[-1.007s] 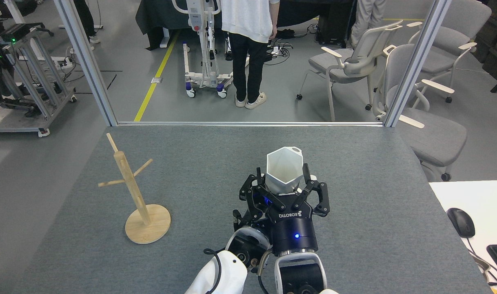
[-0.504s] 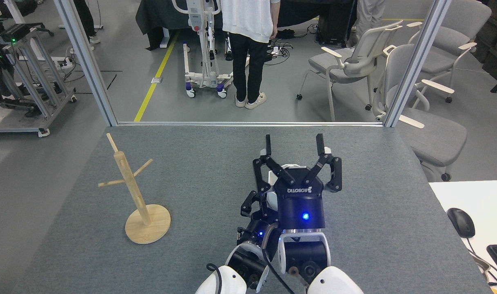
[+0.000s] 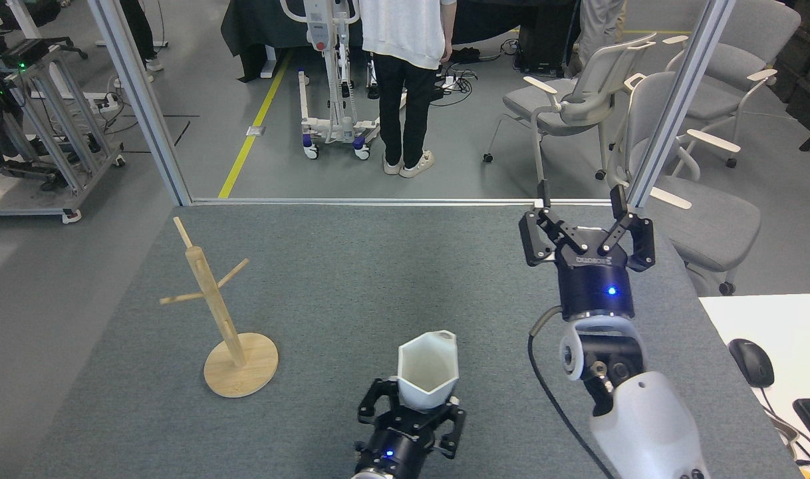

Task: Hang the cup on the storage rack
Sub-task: 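Withdraw the right gripper and carry the cup toward the rack base with the left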

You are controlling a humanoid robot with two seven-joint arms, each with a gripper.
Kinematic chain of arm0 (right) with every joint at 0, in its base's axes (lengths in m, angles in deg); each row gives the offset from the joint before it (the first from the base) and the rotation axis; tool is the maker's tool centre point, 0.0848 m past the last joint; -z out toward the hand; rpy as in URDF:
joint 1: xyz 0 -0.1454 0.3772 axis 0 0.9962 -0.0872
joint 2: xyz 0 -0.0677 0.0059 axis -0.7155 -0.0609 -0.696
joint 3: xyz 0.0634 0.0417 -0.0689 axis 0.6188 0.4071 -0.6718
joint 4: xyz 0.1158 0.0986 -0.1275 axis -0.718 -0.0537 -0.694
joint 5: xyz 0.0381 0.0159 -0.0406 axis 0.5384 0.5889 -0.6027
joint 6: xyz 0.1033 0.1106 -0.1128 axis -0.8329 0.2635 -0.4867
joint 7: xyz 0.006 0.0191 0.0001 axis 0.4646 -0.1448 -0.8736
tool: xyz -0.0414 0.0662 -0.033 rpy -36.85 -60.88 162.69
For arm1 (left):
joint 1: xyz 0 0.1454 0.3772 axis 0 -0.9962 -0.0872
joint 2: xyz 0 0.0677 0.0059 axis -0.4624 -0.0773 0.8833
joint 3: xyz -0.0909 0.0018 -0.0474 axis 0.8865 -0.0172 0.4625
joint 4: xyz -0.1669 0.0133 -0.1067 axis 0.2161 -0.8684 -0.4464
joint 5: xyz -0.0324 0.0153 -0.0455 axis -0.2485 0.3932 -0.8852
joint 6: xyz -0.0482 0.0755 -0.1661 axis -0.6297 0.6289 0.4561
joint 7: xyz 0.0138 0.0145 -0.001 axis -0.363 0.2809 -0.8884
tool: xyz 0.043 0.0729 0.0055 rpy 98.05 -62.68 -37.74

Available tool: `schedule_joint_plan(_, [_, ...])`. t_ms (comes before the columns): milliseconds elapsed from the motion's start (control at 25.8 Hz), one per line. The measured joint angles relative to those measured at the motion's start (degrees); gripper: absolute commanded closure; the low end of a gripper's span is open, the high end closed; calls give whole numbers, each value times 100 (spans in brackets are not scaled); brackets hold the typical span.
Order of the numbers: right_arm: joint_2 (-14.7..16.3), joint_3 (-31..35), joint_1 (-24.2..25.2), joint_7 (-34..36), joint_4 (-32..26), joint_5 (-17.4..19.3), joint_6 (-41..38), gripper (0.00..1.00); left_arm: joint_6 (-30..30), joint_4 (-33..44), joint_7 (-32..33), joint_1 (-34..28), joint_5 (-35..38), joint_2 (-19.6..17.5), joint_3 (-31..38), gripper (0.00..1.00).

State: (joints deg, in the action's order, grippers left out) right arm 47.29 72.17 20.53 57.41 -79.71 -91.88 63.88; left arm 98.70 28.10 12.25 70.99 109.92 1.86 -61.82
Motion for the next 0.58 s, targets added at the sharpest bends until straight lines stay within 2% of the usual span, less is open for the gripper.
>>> schedule_joint_plan(155, [131,710,227,61,559,307,-1122,1,161,465,-49,-560,46,-340,629,100])
schedule_joint_plan(387, [207,1367,518,388,1547,390,-2499,1,525,1064,-163,-1296,61,-786,1319,100])
schedule_joint_plan(581, [171,1629,779,508,2032,355,-2923,1,618,1328,-121,-1676,43,-1045,1876,100])
